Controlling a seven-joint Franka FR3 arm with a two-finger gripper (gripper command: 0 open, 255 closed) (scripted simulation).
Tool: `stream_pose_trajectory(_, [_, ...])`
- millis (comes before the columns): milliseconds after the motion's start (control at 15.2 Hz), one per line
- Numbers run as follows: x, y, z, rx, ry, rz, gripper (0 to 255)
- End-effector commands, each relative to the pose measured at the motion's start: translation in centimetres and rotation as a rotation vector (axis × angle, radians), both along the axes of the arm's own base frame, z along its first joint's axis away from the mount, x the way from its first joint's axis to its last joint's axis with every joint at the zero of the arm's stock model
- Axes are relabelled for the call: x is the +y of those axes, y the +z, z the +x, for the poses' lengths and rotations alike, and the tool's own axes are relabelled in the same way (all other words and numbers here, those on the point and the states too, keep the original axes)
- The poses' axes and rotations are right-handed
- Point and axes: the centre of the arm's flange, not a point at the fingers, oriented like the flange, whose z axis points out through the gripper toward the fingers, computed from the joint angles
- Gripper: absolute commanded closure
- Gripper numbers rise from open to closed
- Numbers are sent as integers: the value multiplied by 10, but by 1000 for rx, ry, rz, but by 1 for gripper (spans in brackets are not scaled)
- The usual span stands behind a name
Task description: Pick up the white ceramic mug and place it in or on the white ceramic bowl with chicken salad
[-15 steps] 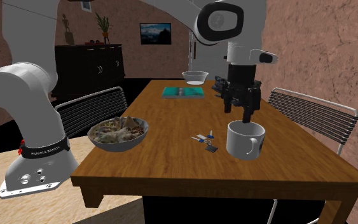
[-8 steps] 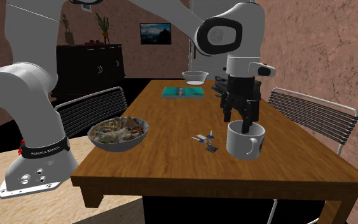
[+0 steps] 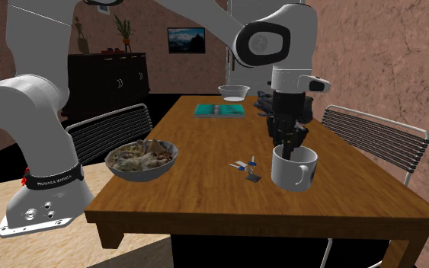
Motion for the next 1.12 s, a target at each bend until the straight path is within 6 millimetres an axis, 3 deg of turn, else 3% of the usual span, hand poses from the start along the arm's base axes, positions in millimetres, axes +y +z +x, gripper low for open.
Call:
stream_pose_trajectory(0, [0,0,0,0,0,0,255])
stream_pose_trajectory(462, [0,0,0,0,0,0,255])
stream_pose_trajectory(1056, [0,47,0,0,0,0,255])
